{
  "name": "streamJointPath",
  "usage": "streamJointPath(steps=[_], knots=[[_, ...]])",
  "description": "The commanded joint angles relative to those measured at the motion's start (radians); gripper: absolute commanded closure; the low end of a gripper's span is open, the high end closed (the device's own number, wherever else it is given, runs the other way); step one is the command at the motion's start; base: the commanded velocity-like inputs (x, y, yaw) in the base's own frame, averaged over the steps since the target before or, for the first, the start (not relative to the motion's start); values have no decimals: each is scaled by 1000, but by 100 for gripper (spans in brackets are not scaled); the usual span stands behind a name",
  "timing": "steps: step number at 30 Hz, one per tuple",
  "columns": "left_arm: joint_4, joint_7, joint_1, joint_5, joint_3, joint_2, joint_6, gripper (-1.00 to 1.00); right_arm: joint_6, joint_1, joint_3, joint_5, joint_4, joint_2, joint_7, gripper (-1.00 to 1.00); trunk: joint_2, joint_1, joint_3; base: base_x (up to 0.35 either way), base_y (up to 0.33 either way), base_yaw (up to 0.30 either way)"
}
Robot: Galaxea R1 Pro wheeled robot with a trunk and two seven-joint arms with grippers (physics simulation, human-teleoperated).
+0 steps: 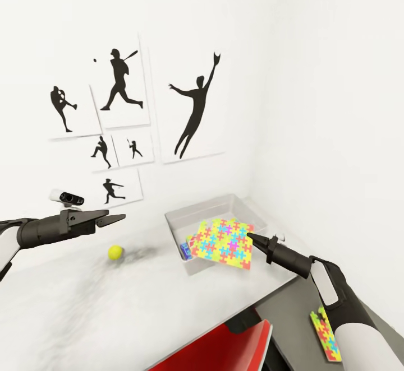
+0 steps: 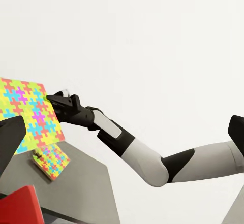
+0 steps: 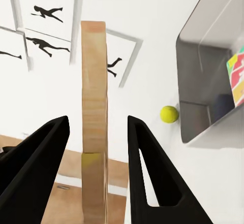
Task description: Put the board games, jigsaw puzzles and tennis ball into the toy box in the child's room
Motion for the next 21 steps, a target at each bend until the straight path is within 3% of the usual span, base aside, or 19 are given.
streamJointPath(steps=[1, 21], knots=[[0, -2, -1, 2, -2, 1, 4, -100, 3, -1, -1, 3, 0, 0, 5, 100, -2, 1, -2, 36, -30, 2], [2, -2, -1, 1, -1, 0, 4, -100, 3, -1, -1, 3, 0, 0, 5, 100, -2, 1, -2, 33, 6, 0]])
